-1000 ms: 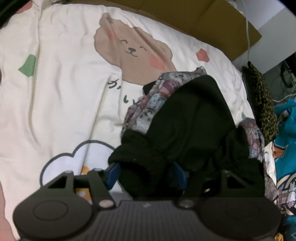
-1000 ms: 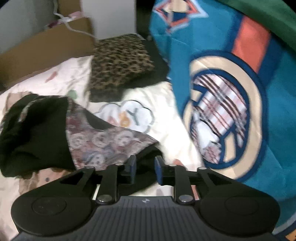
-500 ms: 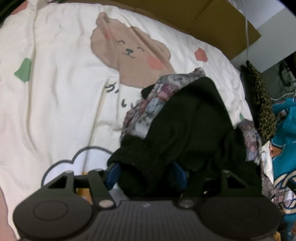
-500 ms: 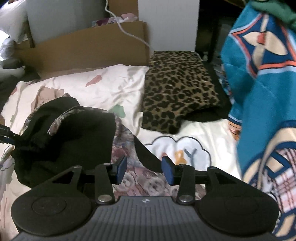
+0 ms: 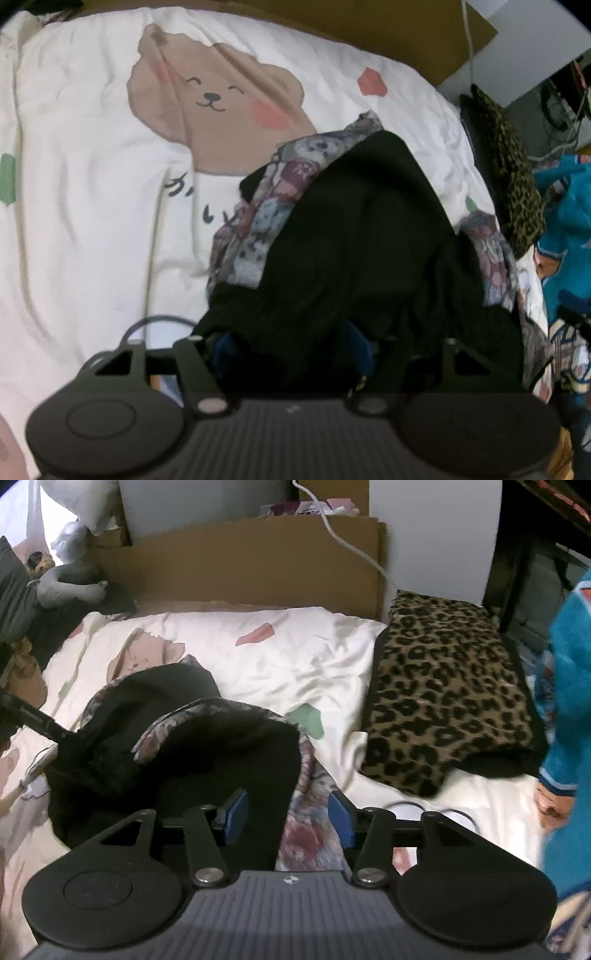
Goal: Fold clothes
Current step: 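Carry the black garment with both grippers onto the open duvet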
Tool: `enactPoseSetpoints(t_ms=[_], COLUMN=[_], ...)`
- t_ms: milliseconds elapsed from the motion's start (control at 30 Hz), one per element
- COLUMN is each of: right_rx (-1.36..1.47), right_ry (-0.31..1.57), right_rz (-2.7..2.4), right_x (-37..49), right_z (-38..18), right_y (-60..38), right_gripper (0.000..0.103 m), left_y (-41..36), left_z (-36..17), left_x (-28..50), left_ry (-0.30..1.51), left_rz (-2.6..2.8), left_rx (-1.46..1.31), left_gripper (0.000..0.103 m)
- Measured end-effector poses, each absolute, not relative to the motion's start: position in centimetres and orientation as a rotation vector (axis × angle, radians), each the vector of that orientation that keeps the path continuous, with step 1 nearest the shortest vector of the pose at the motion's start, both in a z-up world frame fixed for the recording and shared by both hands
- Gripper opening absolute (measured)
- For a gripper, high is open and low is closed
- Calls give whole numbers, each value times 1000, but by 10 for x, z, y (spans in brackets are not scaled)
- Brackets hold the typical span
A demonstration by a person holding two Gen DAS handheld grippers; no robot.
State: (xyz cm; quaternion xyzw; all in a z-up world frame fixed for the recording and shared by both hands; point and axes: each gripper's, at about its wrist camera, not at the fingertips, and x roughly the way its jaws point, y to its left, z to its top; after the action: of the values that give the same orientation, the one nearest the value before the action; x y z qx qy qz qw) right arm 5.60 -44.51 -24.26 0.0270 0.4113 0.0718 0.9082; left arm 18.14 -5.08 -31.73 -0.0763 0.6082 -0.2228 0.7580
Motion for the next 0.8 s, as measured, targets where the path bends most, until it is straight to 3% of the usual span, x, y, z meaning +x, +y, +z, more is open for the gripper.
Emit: enactPoseSetpoints(t_ms=[433,500,533,700,733,800], right_rx=[12,1,-7,-19,-11,19], right_ry=[948,971,975,970,961,949], right_rz=[94,107,120,180,188,213], right_x=[89,86,84,70,66,60], right_z=[-309,-311,-310,-294,-288,-276], right_y=[-436,-434,-432,-431,-432,-434], right_gripper=[56,26,0,0,0,0], left_y=[-40,-45,-47,-57,-58,-63], left_z=[-327,-329,-329,-330,-330,-331], left_x=[176,178,178,186,190,196], left_ry=[1268,1264,1262,1258,1259,1262], left_rz=[-439,-445,-449,-489,-507,-537], left_rx=[-299,-278,-260,-234,-246,-263], left_gripper=[66,63,59,40,21,19])
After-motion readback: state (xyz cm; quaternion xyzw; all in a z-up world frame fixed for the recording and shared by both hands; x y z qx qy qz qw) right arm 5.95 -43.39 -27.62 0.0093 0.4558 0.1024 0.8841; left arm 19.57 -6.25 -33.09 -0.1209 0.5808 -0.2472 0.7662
